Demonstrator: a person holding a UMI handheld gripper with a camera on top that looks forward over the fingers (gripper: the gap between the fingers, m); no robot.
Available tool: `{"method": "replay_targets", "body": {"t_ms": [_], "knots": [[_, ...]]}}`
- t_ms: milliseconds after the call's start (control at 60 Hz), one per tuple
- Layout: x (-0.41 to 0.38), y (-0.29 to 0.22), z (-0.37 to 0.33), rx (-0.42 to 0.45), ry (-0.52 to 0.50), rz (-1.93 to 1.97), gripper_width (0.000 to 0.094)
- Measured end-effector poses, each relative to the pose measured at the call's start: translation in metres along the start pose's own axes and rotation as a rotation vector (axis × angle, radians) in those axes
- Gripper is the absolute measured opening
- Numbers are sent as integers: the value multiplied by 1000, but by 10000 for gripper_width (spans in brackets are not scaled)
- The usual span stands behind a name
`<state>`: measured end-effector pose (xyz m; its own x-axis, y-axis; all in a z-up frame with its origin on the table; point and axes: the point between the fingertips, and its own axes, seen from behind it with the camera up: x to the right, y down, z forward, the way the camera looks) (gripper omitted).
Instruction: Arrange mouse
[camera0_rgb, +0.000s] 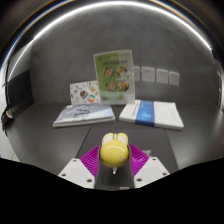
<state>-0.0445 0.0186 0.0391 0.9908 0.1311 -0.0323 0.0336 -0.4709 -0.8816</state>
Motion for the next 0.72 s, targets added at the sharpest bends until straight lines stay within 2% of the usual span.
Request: {"method": "replay_targets", "body": {"t_ms": [117,133,150,183,283,383,417,467,567,717], "knots": [[-3,35,20,-72,40,19,381],[-2,41,20,-95,45,19,460],[-3,42,27,-63,47,32,442],[-2,41,24,-80,48,47,424],[-3,42,24,-101,41,25,536],[-8,46,12,-144,28,25,892],[-8,47,5,-144,25,31,817],[-8,46,-10,-133,11,37,866],[-1,51,-42,-126,-15,34,839],[44,64,-85,-98,-5,38,854]]}}
